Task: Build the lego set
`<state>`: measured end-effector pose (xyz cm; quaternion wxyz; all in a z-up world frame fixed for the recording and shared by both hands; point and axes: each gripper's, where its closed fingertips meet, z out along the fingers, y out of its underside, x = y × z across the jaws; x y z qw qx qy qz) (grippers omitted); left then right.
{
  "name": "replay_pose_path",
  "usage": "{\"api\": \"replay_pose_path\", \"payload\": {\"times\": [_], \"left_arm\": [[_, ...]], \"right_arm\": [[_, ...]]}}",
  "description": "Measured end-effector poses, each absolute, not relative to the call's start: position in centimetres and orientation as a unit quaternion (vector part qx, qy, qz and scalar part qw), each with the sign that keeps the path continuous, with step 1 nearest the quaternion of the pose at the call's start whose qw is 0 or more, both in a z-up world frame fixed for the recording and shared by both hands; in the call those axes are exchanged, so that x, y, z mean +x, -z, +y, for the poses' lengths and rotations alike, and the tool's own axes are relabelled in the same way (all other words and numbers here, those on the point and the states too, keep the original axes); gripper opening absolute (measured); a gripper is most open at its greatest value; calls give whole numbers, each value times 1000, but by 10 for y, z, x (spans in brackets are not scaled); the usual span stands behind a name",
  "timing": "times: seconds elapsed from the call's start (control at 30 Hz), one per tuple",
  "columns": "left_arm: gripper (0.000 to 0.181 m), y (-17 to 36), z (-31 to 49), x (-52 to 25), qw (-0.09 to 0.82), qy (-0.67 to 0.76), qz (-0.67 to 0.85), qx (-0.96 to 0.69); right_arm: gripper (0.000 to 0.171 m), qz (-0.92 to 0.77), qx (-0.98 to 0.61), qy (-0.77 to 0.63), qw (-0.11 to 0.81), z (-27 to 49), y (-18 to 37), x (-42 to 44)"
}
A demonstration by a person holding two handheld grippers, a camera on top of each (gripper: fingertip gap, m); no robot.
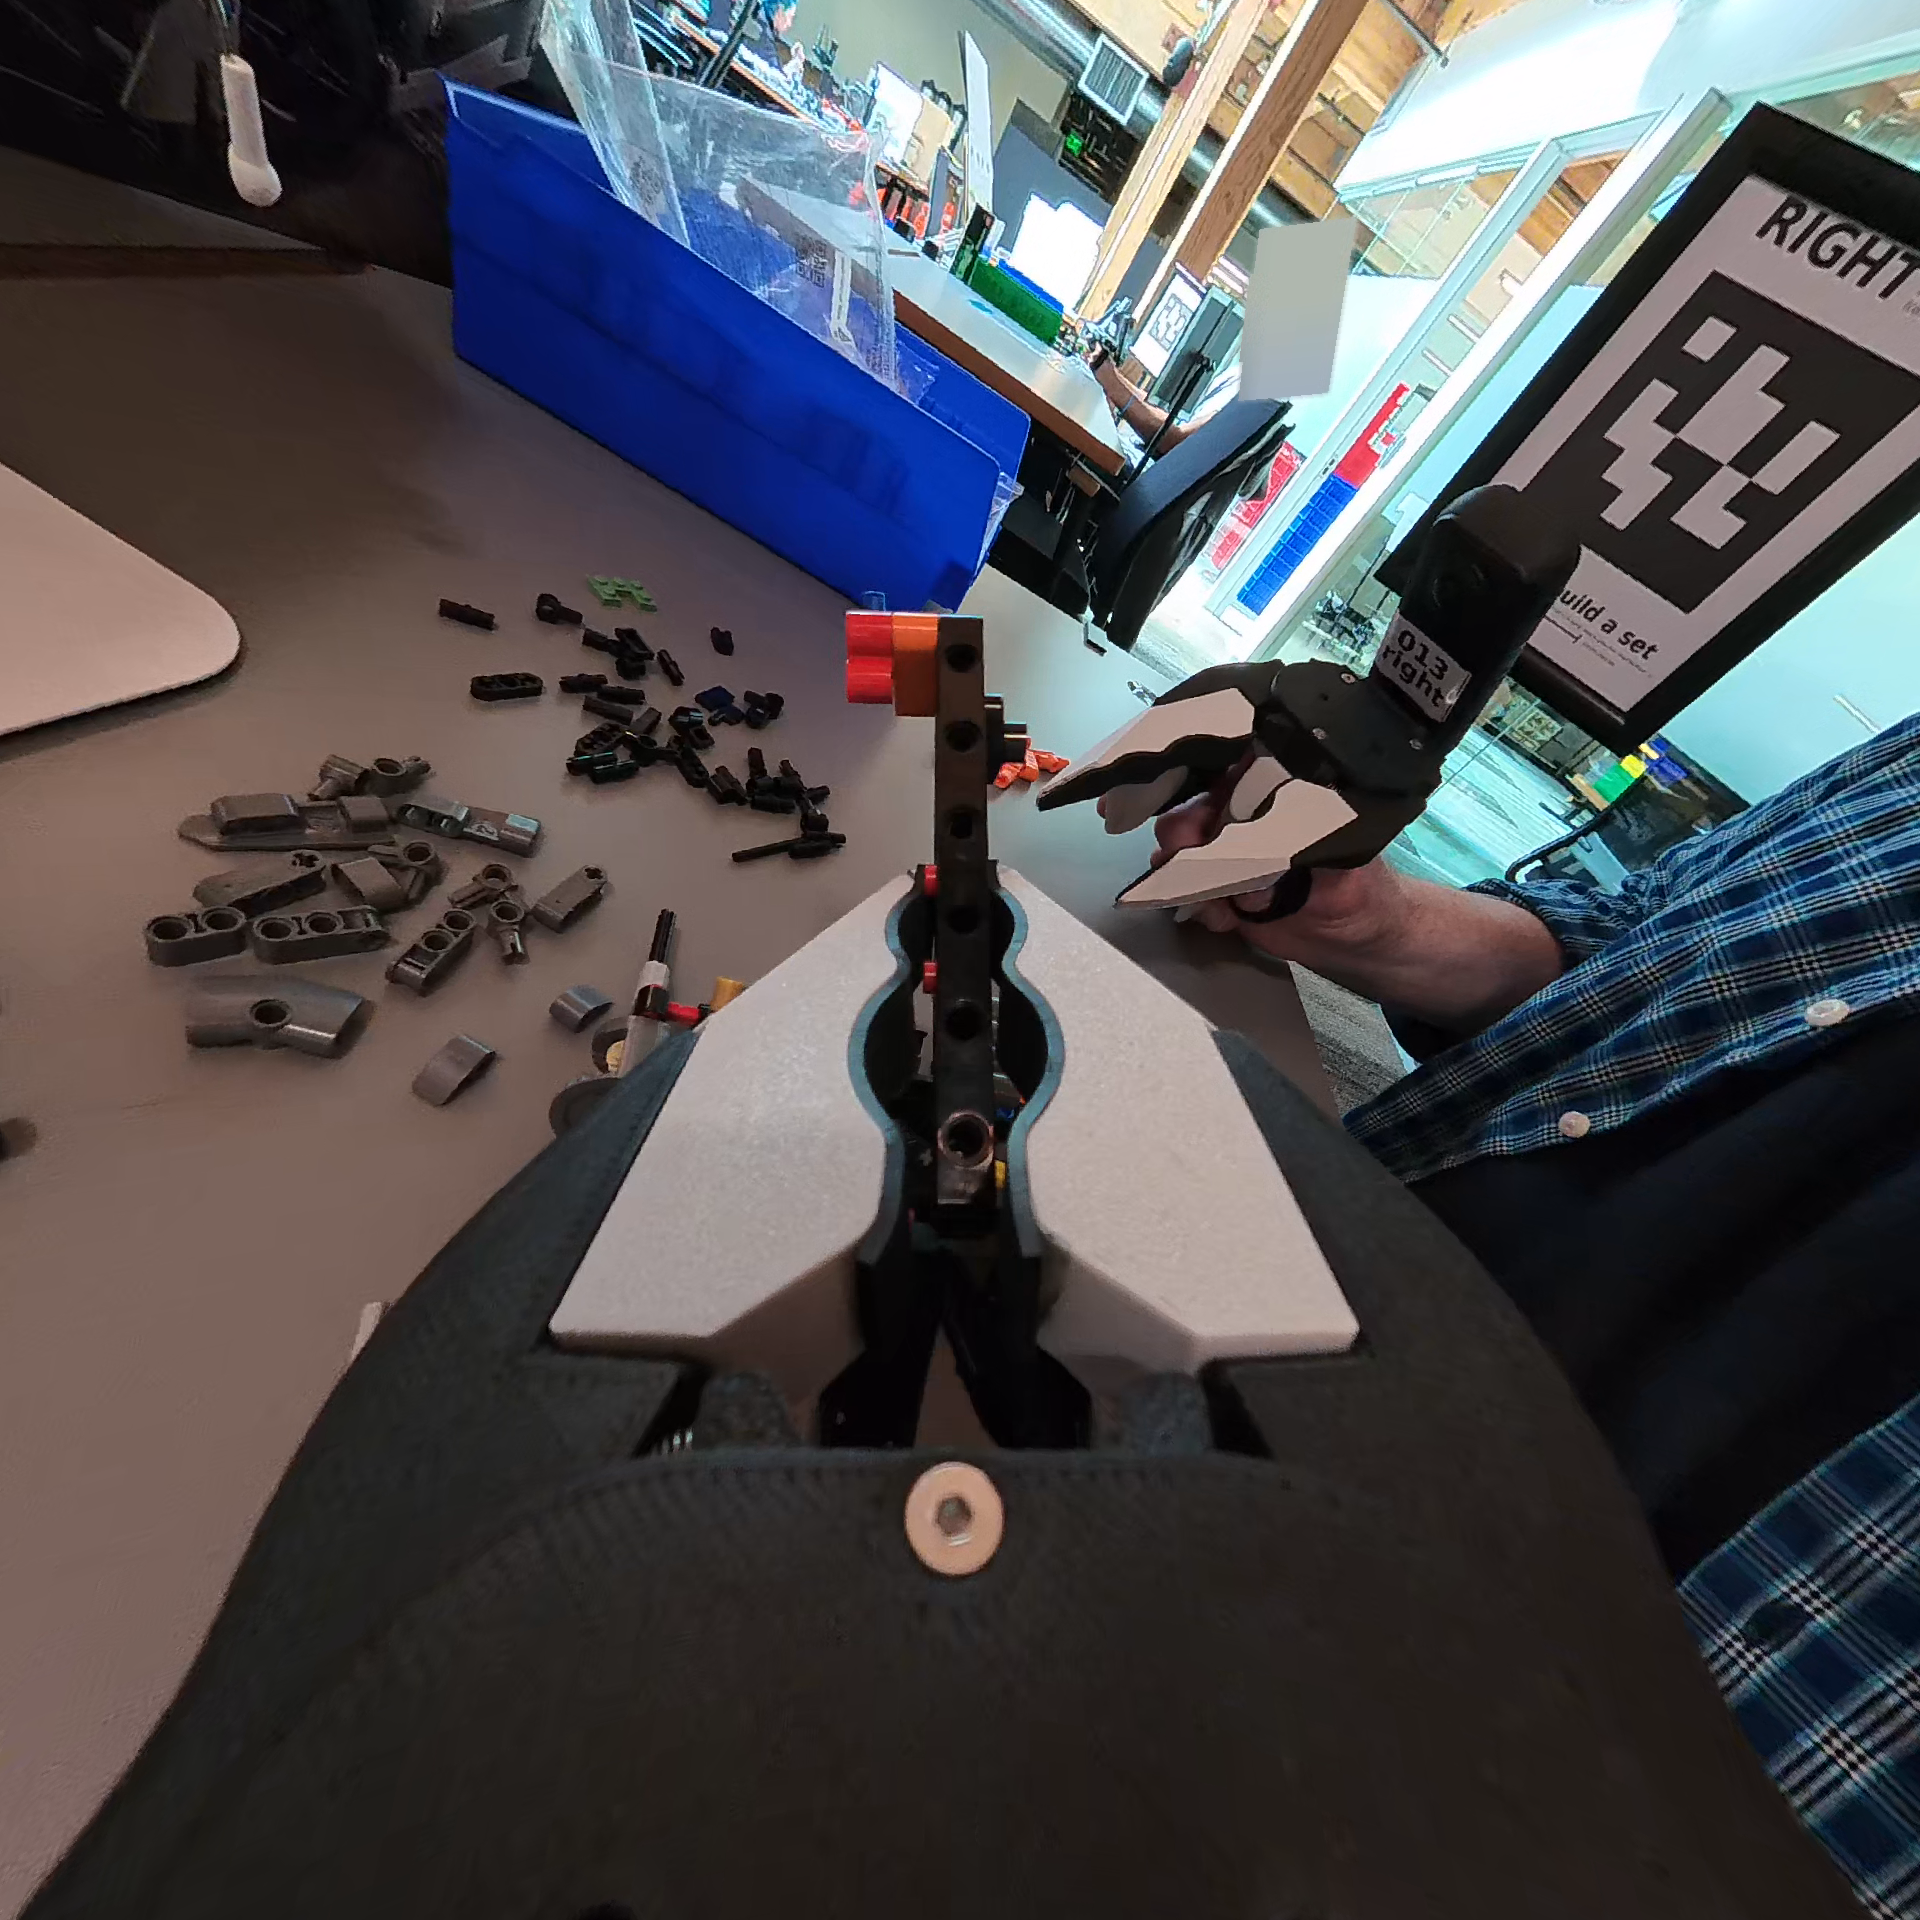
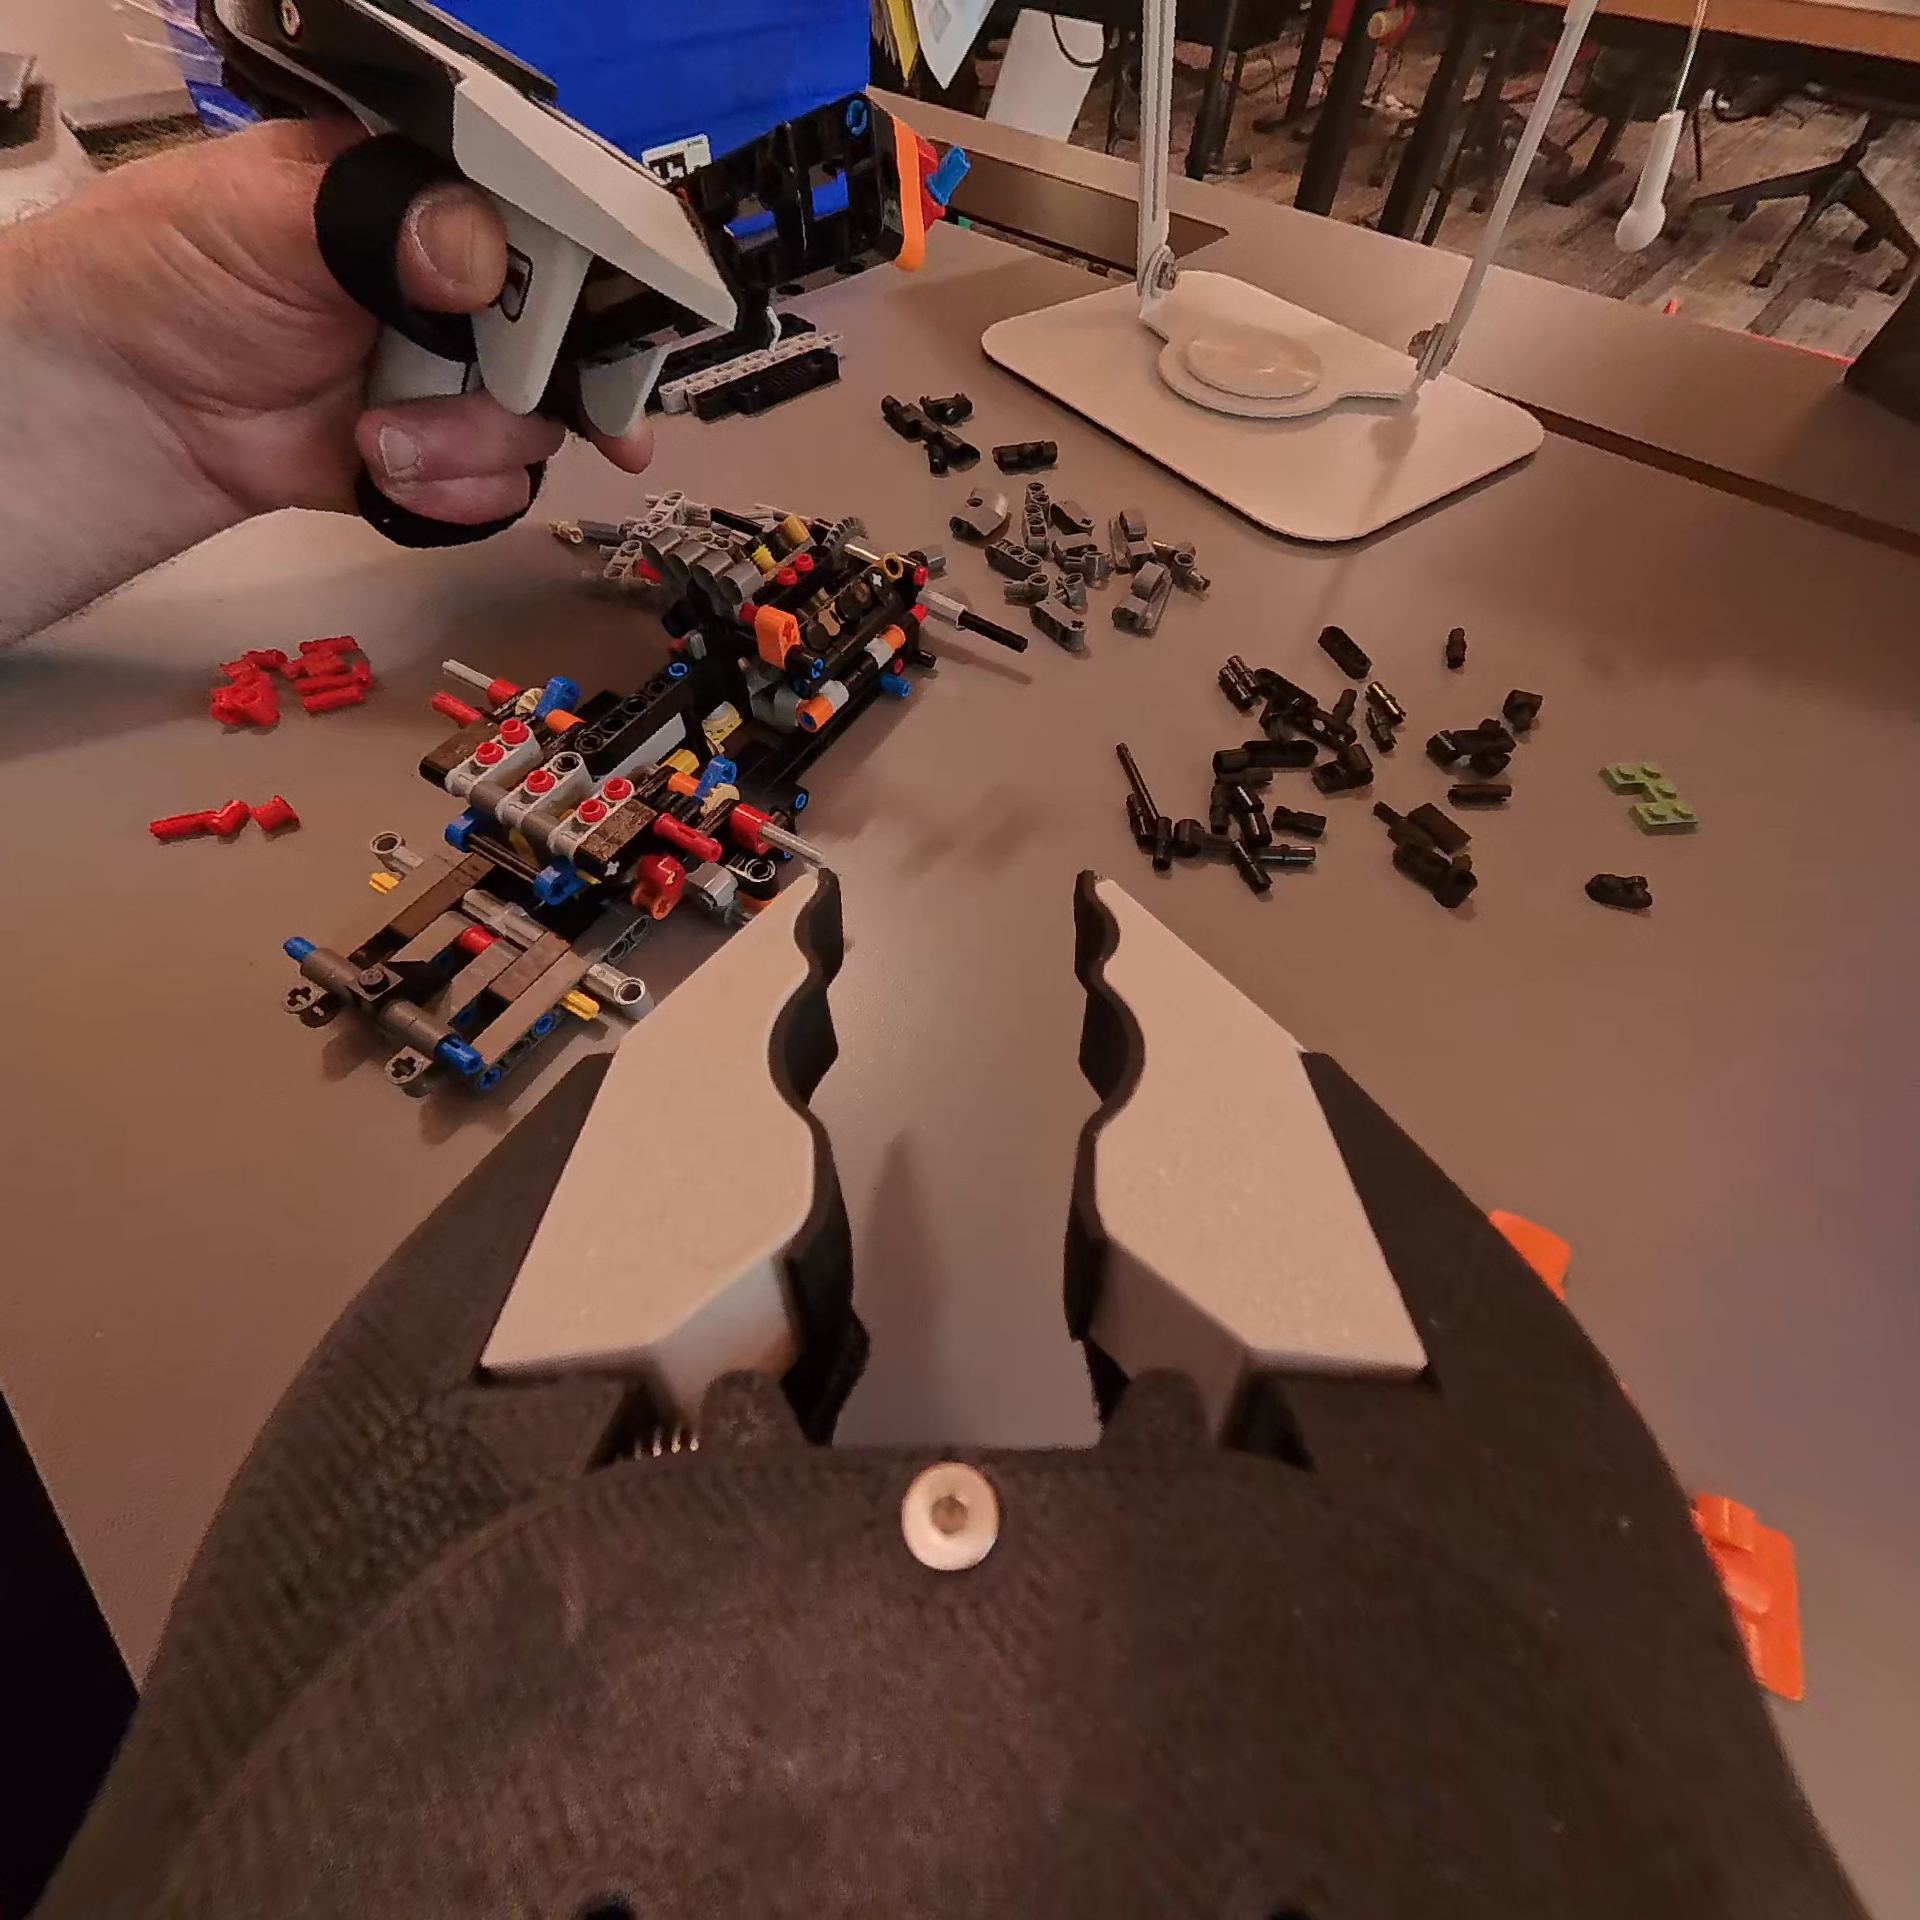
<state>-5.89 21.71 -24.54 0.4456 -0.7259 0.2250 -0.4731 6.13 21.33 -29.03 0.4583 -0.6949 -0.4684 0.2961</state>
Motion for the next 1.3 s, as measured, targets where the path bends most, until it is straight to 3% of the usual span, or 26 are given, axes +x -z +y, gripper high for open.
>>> {"api": "replay_pose_path", "payload": {"times": [1.3], "left_arm": [[7, 252, 203, -39, 424, 457, 292, -726]], "right_arm": [[48, -454, -704, -314, 446, 220, 290, 68]]}}
